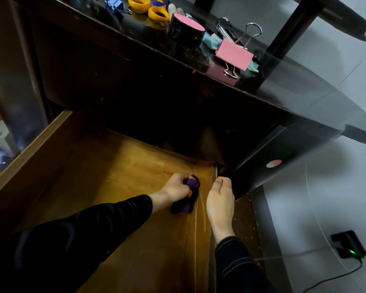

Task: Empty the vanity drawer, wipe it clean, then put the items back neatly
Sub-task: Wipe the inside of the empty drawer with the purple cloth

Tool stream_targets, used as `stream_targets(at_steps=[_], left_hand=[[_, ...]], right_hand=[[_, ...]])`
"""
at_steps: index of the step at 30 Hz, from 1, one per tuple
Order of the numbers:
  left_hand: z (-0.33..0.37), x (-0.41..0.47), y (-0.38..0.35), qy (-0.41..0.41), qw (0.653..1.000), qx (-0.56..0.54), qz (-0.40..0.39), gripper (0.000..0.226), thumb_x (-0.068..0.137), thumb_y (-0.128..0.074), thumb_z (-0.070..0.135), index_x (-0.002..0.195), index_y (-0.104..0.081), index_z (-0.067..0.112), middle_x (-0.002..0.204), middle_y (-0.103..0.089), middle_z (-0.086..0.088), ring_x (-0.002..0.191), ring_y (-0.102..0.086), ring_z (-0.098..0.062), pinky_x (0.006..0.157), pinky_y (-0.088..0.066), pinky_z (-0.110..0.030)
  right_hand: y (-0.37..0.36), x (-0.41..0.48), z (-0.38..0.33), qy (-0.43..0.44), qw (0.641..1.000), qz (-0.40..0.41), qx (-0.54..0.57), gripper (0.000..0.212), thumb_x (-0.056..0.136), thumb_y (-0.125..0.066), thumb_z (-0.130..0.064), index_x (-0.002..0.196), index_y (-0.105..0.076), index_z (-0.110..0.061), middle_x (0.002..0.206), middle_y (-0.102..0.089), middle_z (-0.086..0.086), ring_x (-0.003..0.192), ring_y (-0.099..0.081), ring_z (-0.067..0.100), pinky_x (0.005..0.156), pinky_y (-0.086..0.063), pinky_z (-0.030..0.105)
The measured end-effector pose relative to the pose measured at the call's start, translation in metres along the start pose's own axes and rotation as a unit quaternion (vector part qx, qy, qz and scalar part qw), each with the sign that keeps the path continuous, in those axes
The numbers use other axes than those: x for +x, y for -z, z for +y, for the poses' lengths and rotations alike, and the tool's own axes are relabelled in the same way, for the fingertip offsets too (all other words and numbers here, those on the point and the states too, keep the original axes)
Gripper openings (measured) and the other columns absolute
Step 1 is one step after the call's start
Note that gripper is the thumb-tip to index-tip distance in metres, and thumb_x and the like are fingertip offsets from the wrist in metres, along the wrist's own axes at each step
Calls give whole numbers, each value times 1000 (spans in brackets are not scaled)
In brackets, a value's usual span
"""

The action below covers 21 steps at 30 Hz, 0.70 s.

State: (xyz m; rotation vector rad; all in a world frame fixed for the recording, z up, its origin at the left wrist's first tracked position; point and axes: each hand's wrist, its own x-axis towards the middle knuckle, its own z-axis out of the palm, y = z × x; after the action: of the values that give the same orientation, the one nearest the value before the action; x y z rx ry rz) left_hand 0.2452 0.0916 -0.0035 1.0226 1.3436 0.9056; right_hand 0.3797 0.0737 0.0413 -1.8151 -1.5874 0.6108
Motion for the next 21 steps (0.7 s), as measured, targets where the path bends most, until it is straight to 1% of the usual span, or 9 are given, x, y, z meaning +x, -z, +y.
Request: stream_targets(at_steps=[2, 5, 7, 9, 11, 12, 15, 19, 21], left_hand=[[6, 0, -1, -22, 1000, -10, 15, 37, 75, -56, -14, 104, -68, 5, 99, -70, -13, 94, -67, -25, 78, -58, -33], [23, -1, 1, -96, 993, -69, 23, 40, 73, -56, -15, 95, -75, 13, 85, -73, 0, 78, -69, -11, 66, -56, -20], [28, -2, 0, -107, 987, -116, 38, 42, 73, -55, -15, 88, -76, 18, 79, -74, 3, 72, -68, -7, 63, -54, -19], [24, -5, -5, -111, 985, -123, 52, 37, 74, -54, -15, 85, -75, 14, 77, -73, 2, 72, -67, -7, 63, -53, -19], [12, -6, -8, -106, 990, -83, 43, 29, 76, -54, -14, 87, -72, 5, 79, -70, -3, 77, -66, -13, 65, -54, -21], [6, -6, -7, -87, 995, -48, 30, 27, 76, -54, -14, 90, -71, 2, 81, -69, -7, 80, -66, -19, 68, -56, -26], [-2, -1, 2, -14, 998, 56, 5, 29, 74, -56, -10, 92, -68, 9, 89, -69, -11, 89, -67, -29, 77, -58, -40], [-6, -3, -2, -53, 990, 125, 20, 30, 74, -64, 1, 97, -68, 19, 93, -71, -3, 89, -68, -21, 82, -59, -40], [-12, -3, -3, -108, 971, 214, 27, 29, 73, -68, 7, 98, -68, 21, 94, -71, 0, 88, -68, -20, 79, -59, -39]], right_hand=[[1, -1, 0, 3, 1000, 2, 13, 29, 110, -31, -31, 125, -53, -18, 104, -63, 0, 94, -60, 17, 70, -42, 28], [0, -1, -1, 7, 1000, 6, 13, 30, 110, -31, -32, 124, -53, -18, 105, -63, 0, 95, -60, 18, 73, -42, 30], [0, 0, -1, 5, 1000, 9, 10, 29, 110, -30, -32, 123, -53, -19, 104, -62, -1, 95, -60, 17, 76, -42, 31], [-1, -1, -2, 1, 1000, 8, 13, 29, 110, -30, -32, 122, -53, -19, 104, -62, -2, 95, -59, 17, 77, -43, 32], [0, -1, -1, -1, 1000, 6, 11, 28, 110, -30, -32, 120, -54, -19, 101, -63, -2, 92, -60, 16, 73, -43, 30], [0, -1, -1, -1, 1000, 8, 7, 28, 110, -30, -32, 119, -53, -20, 99, -63, -3, 89, -60, 13, 69, -42, 27], [1, -2, -2, 0, 1000, 12, -2, 26, 110, -30, -32, 118, -52, -22, 96, -62, -4, 87, -59, 11, 64, -38, 18], [1, -2, -2, -3, 1000, 12, -6, 28, 110, -30, -31, 119, -54, -20, 95, -61, -5, 84, -57, 8, 64, -39, 21], [1, -1, -2, 2, 1000, 13, -10, 29, 110, -30, -31, 119, -54, -19, 94, -61, -5, 84, -57, 9, 64, -40, 25]])
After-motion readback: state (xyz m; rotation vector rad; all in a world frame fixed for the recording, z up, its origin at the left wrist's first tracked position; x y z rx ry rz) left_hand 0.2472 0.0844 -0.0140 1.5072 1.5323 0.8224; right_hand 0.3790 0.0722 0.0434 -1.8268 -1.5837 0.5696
